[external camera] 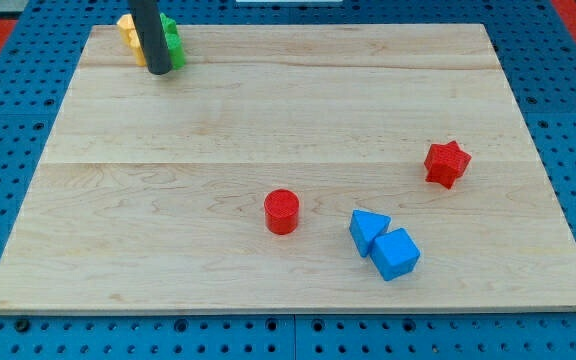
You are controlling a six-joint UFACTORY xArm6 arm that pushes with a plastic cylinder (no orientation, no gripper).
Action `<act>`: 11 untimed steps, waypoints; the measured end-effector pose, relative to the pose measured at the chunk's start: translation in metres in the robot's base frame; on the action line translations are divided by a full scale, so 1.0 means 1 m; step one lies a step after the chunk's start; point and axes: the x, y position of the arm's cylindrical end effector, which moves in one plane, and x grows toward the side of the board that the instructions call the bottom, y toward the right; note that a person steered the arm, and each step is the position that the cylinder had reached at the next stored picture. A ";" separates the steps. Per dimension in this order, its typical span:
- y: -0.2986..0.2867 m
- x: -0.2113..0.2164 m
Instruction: Move red star towards the center left
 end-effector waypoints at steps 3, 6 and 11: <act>0.055 0.005; 0.344 0.068; 0.350 0.204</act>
